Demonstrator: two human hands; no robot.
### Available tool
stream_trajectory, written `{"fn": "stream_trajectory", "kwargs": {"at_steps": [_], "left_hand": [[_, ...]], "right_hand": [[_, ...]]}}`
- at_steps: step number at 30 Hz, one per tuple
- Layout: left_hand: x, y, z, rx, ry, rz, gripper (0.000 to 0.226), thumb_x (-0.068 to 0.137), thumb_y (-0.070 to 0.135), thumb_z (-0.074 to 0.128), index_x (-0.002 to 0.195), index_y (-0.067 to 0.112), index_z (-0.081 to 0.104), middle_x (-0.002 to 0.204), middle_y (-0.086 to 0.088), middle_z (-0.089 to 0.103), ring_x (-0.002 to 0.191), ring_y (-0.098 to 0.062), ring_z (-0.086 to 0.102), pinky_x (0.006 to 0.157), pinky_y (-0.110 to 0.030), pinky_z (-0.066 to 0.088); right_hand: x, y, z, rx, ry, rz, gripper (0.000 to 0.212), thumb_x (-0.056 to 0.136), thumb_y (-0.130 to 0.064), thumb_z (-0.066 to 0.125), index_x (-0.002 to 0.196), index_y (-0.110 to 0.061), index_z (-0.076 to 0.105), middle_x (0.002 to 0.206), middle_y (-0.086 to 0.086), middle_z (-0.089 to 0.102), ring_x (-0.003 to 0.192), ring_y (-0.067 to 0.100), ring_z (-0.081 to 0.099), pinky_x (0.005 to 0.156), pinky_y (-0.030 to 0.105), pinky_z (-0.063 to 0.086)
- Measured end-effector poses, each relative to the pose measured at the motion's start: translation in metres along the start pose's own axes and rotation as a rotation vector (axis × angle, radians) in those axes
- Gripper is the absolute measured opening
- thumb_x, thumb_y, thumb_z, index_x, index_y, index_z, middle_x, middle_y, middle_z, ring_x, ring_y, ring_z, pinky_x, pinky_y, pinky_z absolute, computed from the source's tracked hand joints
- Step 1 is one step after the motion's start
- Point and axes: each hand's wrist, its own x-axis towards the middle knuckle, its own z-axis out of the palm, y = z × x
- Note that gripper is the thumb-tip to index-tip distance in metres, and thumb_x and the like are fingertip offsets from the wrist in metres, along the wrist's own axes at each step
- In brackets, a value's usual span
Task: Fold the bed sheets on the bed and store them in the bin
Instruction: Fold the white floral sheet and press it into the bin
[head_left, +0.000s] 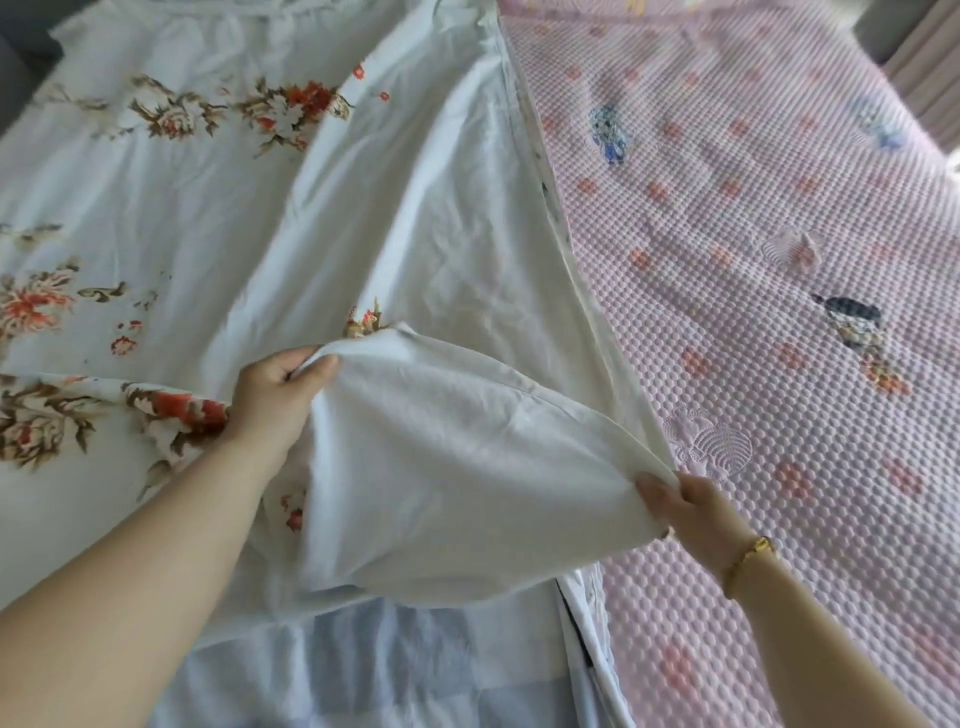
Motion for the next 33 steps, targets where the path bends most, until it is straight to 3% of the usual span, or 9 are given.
{"fn": "stream_trajectory", "kwargs": {"at_steps": [5,8,12,14,17,22,25,29,33], "left_hand": [[-0.011,0.047,0.087,0.016,-0.15,0.178,0.023,0.086,0.012,0.063,0.106,0.004,0.068,0.07,0.019,0.062,0.065,0.016,0.055,0.06,-0.001,0.037],[-0.019,0.053,0.138,0.178,-0.303,0.209,0.027,0.088,0.013,0.06,0.112,0.001,0.065,0.104,-0.004,0.069,0.103,-0.016,0.062,0.068,-0.004,0.038],[-0.025,0.026,0.185,0.572,-0.618,0.132,0.052,0.089,0.029,0.058,0.137,0.015,0.042,0.139,-0.005,0.047,0.126,-0.02,0.044,0.091,-0.02,0.033],[-0.023,0.014,0.195,0.675,-0.67,0.057,0.059,0.089,0.036,0.058,0.14,0.014,0.036,0.142,-0.005,0.042,0.128,-0.023,0.041,0.097,-0.025,0.033],[-0.013,0.004,0.209,0.734,-0.633,0.054,0.056,0.088,0.04,0.056,0.133,0.01,0.042,0.136,-0.01,0.047,0.122,-0.027,0.045,0.098,-0.032,0.037],[0.001,-0.005,0.218,0.677,-0.618,0.054,0.045,0.089,0.034,0.056,0.125,0.007,0.049,0.123,-0.009,0.054,0.114,-0.027,0.049,0.089,-0.031,0.038],[0.012,-0.016,0.222,0.678,-0.591,0.077,0.031,0.089,0.034,0.056,0.098,0.004,0.058,0.088,-0.008,0.057,0.09,-0.028,0.054,0.072,-0.031,0.036],[0.016,-0.017,0.223,0.693,-0.574,0.107,0.033,0.087,0.039,0.058,0.082,0.007,0.057,0.066,0.001,0.047,0.072,-0.023,0.048,0.062,-0.029,0.031],[0.027,-0.02,0.216,0.706,-0.517,0.14,0.041,0.086,0.042,0.058,0.063,0.011,0.046,0.057,0.001,0.04,0.056,-0.016,0.041,0.052,-0.029,0.026]], "right_hand": [[-0.037,0.038,-0.063,-0.154,0.195,0.001,0.046,0.087,-0.012,0.059,0.043,-0.015,0.046,0.028,-0.008,0.039,0.033,0.003,0.032,0.036,0.013,0.029],[-0.052,0.084,-0.077,-0.24,0.284,0.131,0.046,0.086,-0.013,0.061,0.044,-0.015,0.044,0.031,-0.006,0.039,0.035,0.006,0.039,0.041,0.02,0.03],[-0.036,0.139,-0.058,-0.357,0.123,0.339,0.023,0.091,-0.022,0.055,0.068,-0.018,0.053,0.072,0.006,0.058,0.084,0.026,0.06,0.07,0.033,0.04],[-0.018,0.13,-0.048,-0.488,0.075,0.409,0.022,0.093,-0.039,0.045,0.103,-0.022,0.055,0.11,0.007,0.057,0.119,0.026,0.046,0.094,0.031,0.033],[0.016,0.105,-0.042,-0.506,0.2,0.33,0.049,0.091,-0.052,0.04,0.132,-0.026,0.038,0.131,0.006,0.047,0.131,0.022,0.028,0.108,0.033,0.017],[0.089,0.076,-0.024,-0.334,0.264,0.135,0.063,0.088,-0.045,0.051,0.14,-0.017,0.028,0.141,0.004,0.038,0.13,0.022,0.032,0.108,0.032,0.024],[0.13,0.054,-0.017,-0.145,0.253,0.068,0.059,0.088,-0.043,0.051,0.138,-0.016,0.033,0.135,0.004,0.042,0.124,0.022,0.041,0.105,0.036,0.033],[0.17,0.032,-0.021,-0.101,0.179,0.096,0.023,0.089,-0.039,0.053,0.097,-0.018,0.055,0.089,-0.002,0.056,0.088,0.02,0.053,0.075,0.028,0.043],[0.193,0.014,-0.03,-0.086,0.202,0.079,0.035,0.092,-0.03,0.047,0.06,-0.017,0.042,0.059,-0.001,0.039,0.056,0.016,0.038,0.049,0.025,0.029]]}}
